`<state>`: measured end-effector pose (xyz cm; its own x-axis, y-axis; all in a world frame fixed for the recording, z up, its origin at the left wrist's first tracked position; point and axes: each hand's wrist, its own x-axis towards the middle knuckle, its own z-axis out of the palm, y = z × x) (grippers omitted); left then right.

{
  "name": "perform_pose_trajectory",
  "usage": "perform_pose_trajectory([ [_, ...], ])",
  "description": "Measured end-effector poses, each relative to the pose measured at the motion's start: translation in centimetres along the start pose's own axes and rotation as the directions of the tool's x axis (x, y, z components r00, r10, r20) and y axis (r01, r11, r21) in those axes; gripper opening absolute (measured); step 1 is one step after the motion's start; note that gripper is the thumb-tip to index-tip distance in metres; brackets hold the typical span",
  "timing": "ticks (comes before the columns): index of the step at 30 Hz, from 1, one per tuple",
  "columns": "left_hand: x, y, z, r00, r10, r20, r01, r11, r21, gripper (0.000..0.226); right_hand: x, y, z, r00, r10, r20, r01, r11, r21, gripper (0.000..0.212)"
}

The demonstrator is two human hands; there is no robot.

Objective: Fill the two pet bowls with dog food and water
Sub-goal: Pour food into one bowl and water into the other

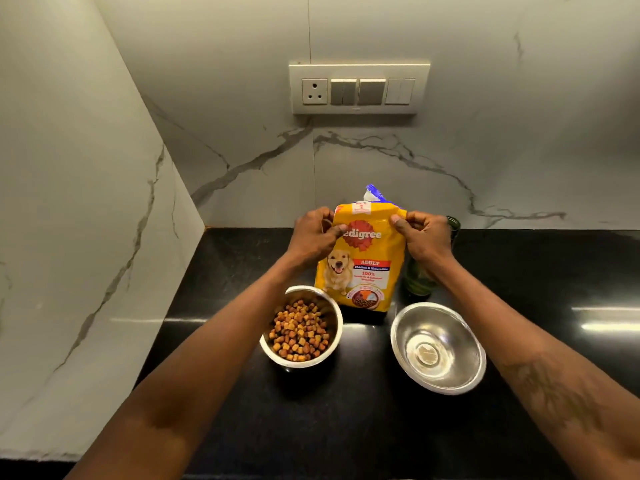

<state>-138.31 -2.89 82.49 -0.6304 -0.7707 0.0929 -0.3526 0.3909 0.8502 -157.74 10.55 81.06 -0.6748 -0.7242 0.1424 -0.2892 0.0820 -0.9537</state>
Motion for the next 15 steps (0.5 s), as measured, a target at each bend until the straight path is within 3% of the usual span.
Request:
perform_pose_trajectory([
  [5,-0.3,-0.6,-0.1,0.990,-0.011,-0.139,0.010,1.000,-0.010,0.022,0.0,-0.3,0.8,0.990,0.002,-0.142,-0.013,0.997,-0.074,0.020],
  [12,0.3,-0.3,-0.6,0.995,-0.042,-0.088,0.042,0.999,-0.005,0.035,-0.8,-0.3,-1.3,0.998,0.066,0.019,-0.064,0.995,-0.076,0.042],
  [15,-1.0,-0.2,-0.3,0.982,0.005,-0.188,-0.001,1.000,0.020,0.042,-2.1,-0.1,-2.7,0.998,-0.030,-0.051,0.021,0.985,-0.172,0.041],
])
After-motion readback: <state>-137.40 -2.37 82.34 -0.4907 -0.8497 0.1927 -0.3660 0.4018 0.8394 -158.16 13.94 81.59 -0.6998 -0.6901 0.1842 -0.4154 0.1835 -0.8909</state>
